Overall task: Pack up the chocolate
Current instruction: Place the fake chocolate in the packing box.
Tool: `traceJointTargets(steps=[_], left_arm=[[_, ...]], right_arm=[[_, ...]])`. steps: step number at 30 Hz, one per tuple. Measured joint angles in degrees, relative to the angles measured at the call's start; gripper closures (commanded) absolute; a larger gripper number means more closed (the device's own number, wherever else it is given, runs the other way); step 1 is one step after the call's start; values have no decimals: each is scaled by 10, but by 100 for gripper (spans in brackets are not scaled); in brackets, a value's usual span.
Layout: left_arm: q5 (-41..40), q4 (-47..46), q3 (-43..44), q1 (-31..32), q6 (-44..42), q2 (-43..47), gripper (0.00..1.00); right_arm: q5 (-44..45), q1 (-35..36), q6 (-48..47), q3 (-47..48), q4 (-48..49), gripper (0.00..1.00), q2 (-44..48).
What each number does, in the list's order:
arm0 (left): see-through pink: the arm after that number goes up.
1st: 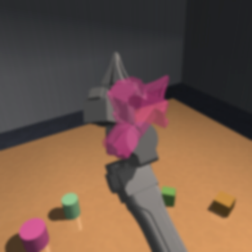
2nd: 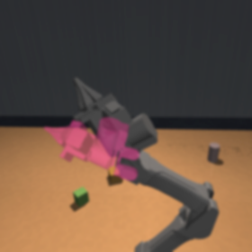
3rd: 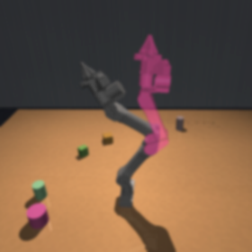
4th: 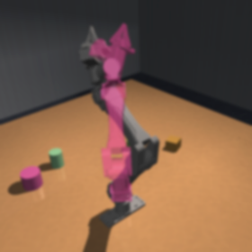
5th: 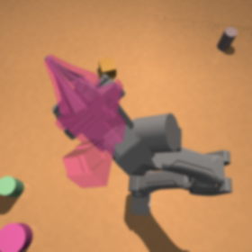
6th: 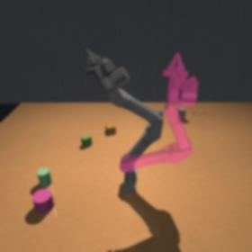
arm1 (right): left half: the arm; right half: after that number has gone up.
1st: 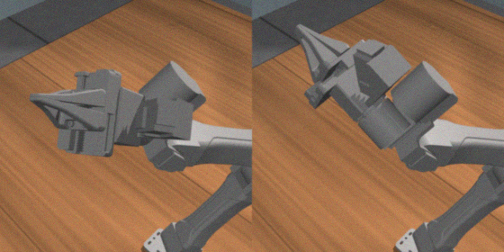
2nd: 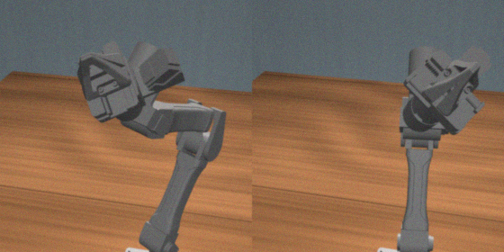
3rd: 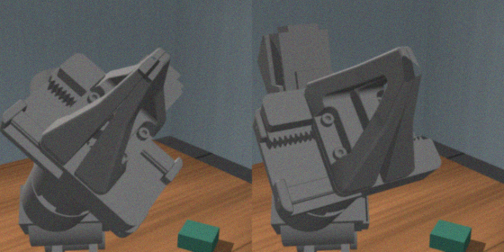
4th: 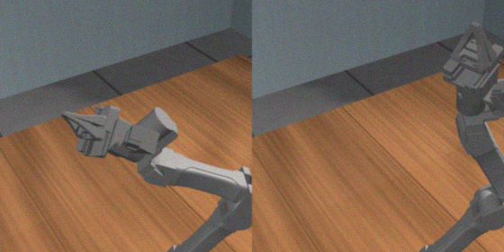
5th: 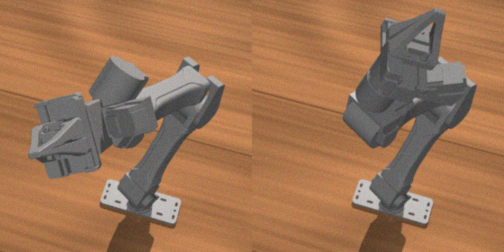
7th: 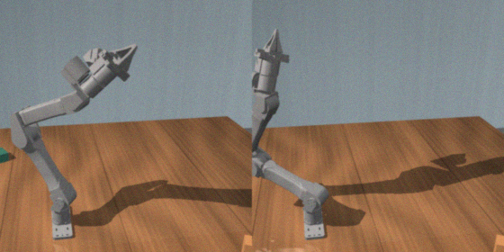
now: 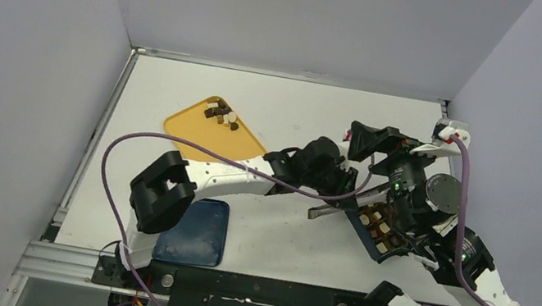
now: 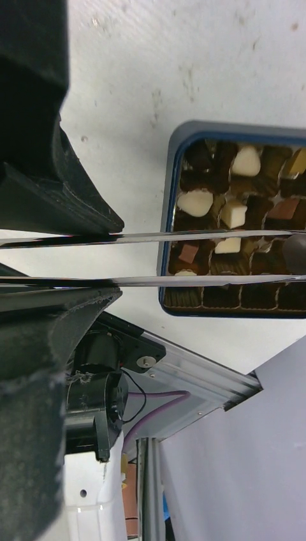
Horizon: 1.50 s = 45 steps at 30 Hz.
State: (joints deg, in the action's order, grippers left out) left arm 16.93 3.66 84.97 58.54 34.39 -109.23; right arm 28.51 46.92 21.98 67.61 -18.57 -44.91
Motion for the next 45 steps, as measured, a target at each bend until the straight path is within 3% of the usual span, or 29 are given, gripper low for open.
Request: traceJointTargets(steps=[20,26,45], left_arm=[[-7,65,145,53,-38,-133,71],[-20,96,155,61,-51,-145,66],[-42,143,206,67,-77,-155,62]], right_arm=[[21,0,-2,0,-21,0,12],[26,0,-2,0,-23,0,16],[29,0,3,0,-27,0,25]])
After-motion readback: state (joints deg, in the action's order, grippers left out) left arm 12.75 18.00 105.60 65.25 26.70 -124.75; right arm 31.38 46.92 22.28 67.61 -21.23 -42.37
